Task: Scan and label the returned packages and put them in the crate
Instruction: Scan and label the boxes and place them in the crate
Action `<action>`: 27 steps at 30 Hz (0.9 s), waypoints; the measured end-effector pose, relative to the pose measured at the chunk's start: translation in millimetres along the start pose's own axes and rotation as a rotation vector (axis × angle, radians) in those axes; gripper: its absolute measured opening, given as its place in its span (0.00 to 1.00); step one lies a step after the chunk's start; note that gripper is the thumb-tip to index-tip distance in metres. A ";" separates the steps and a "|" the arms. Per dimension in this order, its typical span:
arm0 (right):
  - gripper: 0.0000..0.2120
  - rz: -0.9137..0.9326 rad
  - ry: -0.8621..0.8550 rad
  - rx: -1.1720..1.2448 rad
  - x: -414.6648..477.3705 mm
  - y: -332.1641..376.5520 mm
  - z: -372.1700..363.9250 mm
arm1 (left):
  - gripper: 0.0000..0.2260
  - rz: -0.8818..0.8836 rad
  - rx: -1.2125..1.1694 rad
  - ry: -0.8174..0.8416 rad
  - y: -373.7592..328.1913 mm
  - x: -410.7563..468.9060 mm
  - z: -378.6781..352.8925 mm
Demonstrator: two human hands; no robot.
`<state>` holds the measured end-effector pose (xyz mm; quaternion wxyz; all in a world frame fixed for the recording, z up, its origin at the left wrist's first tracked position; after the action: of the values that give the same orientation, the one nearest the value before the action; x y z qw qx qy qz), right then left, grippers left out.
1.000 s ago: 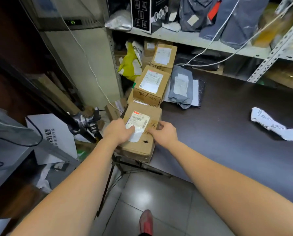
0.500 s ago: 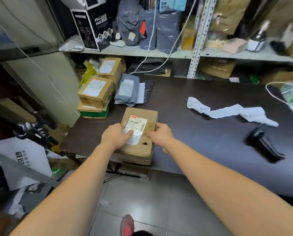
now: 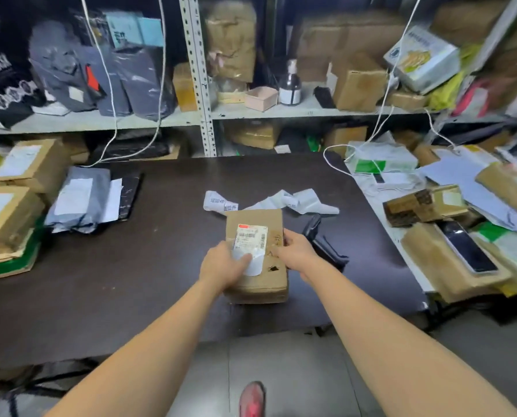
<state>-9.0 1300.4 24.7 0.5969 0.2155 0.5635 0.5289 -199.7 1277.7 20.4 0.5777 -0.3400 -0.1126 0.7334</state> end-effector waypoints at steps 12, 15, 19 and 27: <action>0.06 -0.040 -0.189 0.161 56.9 -13.1 62.9 | 0.29 0.104 -0.067 -0.116 -20.9 62.3 -26.5; 0.06 -0.073 -0.638 -0.142 44.4 -19.3 105.8 | 0.35 0.152 -0.104 -0.095 -19.6 68.6 -29.0; 0.22 -0.366 -0.542 -0.586 51.1 -46.2 120.2 | 0.45 0.130 -0.182 -0.017 -26.8 80.6 -34.2; 0.18 -0.418 -0.232 -0.877 76.0 -70.5 124.5 | 0.44 0.184 -0.128 -0.041 -30.3 75.8 -37.7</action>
<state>115.8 1384.4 -35.5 0.7833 -0.1162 0.2490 0.5577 -160.4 1348.5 -18.7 0.4826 -0.3699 -0.1392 0.7816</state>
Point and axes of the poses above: each hand's wrist, its own x-axis towards the middle knuckle, its own z-axis out of the back of the hand, y = z × x, the point moved 9 cm from there along x, towards the middle knuckle, and after that the axes turned 9 degrees about y, right-handed, at the moved point
